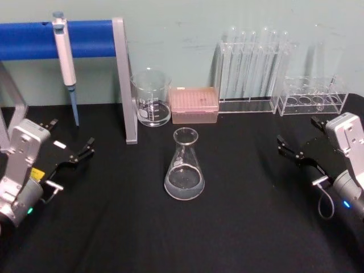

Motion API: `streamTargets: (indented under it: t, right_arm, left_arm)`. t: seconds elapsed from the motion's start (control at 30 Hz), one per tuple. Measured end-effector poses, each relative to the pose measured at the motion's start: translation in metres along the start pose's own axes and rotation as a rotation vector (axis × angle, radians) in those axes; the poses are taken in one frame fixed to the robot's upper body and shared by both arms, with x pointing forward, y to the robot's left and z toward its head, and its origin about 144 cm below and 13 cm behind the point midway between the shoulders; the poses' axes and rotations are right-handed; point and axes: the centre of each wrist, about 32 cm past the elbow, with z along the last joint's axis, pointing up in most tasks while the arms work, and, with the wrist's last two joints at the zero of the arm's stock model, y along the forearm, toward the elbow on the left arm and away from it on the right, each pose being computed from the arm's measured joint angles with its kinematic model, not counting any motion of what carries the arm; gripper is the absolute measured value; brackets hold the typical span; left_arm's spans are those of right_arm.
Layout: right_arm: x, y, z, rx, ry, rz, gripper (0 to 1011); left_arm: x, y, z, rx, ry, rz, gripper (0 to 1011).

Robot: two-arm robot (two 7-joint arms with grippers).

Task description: Grasp the erlenmeyer flask with one hand, shake it three times, then place it back.

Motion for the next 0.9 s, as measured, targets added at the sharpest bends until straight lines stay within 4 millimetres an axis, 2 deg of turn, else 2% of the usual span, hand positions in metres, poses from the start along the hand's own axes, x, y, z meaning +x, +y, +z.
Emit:
streamTargets:
  t: [0.9]
  right_arm:
    - [0.0, 0.0, 0.0, 0.0, 0.0, 0.0, 1002]
  left_arm:
    - [0.0, 0.0, 0.0, 0.0, 0.0, 0.0, 1001]
